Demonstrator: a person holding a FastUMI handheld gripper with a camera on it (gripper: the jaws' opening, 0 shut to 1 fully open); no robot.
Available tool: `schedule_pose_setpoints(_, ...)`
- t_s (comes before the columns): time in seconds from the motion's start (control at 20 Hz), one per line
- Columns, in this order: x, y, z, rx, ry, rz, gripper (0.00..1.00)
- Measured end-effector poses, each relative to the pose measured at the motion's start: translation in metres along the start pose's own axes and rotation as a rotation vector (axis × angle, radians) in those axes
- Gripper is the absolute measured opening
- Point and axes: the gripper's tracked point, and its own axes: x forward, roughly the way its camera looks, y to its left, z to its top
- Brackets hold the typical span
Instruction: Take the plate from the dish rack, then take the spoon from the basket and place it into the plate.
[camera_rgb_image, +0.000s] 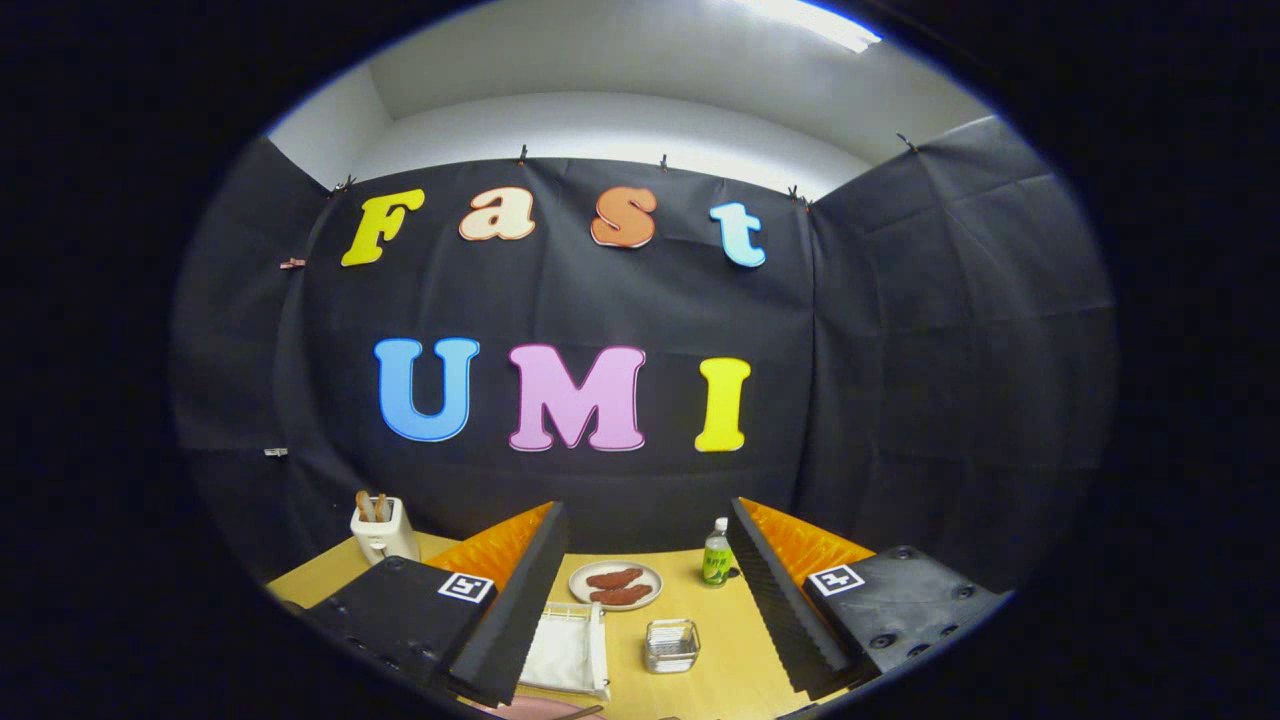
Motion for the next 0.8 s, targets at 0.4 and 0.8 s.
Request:
schedule_pose_setpoints(0.4,-0.034,-0.011,-0.014,0.057,0.087,-0.042,0.96)
schedule_pose_setpoints(0.8,-0.005,-0.053,-0.041,0.084,0.142,-0.004,0.96)
